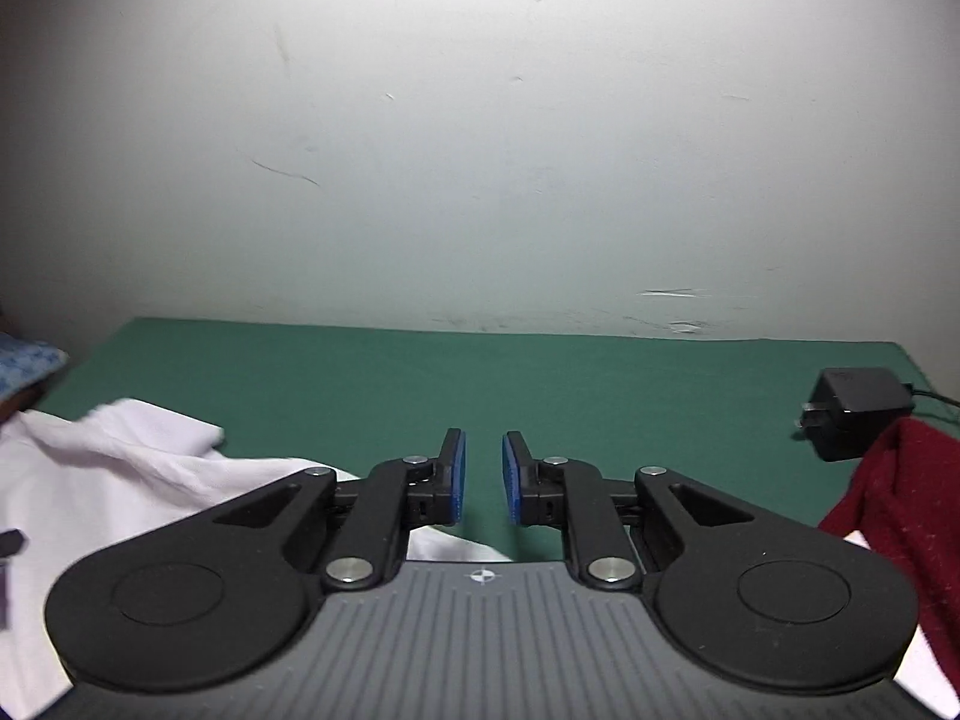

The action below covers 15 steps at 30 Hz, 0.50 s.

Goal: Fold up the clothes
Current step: 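Smooth the spread white T-shirt flat with both open grippers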

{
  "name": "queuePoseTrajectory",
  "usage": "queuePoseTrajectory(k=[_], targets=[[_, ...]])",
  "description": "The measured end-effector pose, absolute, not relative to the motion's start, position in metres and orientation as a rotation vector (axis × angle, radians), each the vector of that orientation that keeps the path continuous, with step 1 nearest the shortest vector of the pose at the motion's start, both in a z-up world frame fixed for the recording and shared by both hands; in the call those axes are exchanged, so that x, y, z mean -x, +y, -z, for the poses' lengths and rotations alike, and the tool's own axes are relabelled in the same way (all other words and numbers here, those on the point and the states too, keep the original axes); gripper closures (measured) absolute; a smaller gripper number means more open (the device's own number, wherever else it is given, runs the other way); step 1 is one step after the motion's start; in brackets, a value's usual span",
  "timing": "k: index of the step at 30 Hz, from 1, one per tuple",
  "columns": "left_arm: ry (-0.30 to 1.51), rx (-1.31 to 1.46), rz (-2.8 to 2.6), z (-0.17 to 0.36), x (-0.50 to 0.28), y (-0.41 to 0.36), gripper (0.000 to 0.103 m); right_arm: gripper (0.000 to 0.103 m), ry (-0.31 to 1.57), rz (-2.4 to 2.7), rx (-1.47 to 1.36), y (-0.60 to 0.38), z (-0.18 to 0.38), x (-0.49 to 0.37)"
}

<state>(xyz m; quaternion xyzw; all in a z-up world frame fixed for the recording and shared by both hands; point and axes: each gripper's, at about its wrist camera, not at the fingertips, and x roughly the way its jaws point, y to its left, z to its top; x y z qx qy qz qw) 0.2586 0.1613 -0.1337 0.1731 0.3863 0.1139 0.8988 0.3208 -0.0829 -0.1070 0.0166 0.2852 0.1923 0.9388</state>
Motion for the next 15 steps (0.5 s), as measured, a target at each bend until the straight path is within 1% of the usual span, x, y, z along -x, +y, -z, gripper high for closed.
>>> queuePoseTrajectory(k=[1, 2, 3, 4, 5, 6, 7, 8, 9, 10, 11, 12, 13, 15], targets=[[0.800, -0.350, -0.235, 0.134, -0.260, 0.162, 0.020, 0.083, 0.651, -0.491, -0.084, -0.079, 0.108, -0.325], [0.802, -0.342, -0.230, 0.133, -0.263, 0.162, 0.020, 0.082, 0.761, -0.616, -0.156, -0.072, 0.113, -0.332], [0.804, -0.334, -0.225, 0.133, -0.266, 0.163, 0.020, 0.084, 0.843, -0.709, -0.206, -0.065, 0.118, -0.338], [0.806, -0.335, -0.242, 0.133, -0.276, 0.162, 0.020, 0.088, 0.854, -0.713, -0.186, -0.056, 0.122, -0.339], [0.808, -0.336, -0.260, 0.133, -0.285, 0.162, 0.020, 0.088, 0.816, -0.656, -0.112, -0.047, 0.124, -0.338], [0.811, -0.338, -0.297, 0.134, -0.298, 0.163, 0.018, 0.090, 0.779, -0.585, -0.040, -0.039, 0.127, -0.340], [0.815, -0.341, -0.334, 0.135, -0.312, 0.164, 0.014, 0.103, 0.753, -0.498, 0.002, -0.035, 0.131, -0.347], [0.818, -0.343, -0.372, 0.136, -0.325, 0.164, 0.010, 0.103, 0.733, -0.442, -0.023, -0.037, 0.133, -0.354], [0.826, -0.342, -0.402, 0.135, -0.335, 0.166, 0.010, 0.103, 0.706, -0.396, -0.070, -0.042, 0.132, -0.356], [0.840, -0.334, -0.413, 0.134, -0.340, 0.168, 0.010, 0.097, 0.675, -0.325, -0.087, -0.046, 0.128, -0.353], [0.855, -0.325, -0.424, 0.132, -0.345, 0.170, 0.012, 0.088, 0.647, -0.258, -0.096, -0.051, 0.123, -0.348], [0.862, -0.327, -0.427, 0.130, -0.343, 0.172, 0.022, 0.086, 0.628, -0.227, -0.106, -0.057, 0.116, -0.341], [0.856, -0.324, -0.412, 0.126, -0.334, 0.174, 0.027, 0.086, 0.623, -0.263, -0.137, -0.066, 0.109, -0.332], [0.836, -0.314, -0.373, 0.118, -0.313, 0.179, 0.028, 0.087, 0.619, -0.389, -0.187, -0.087, 0.093, -0.305]])
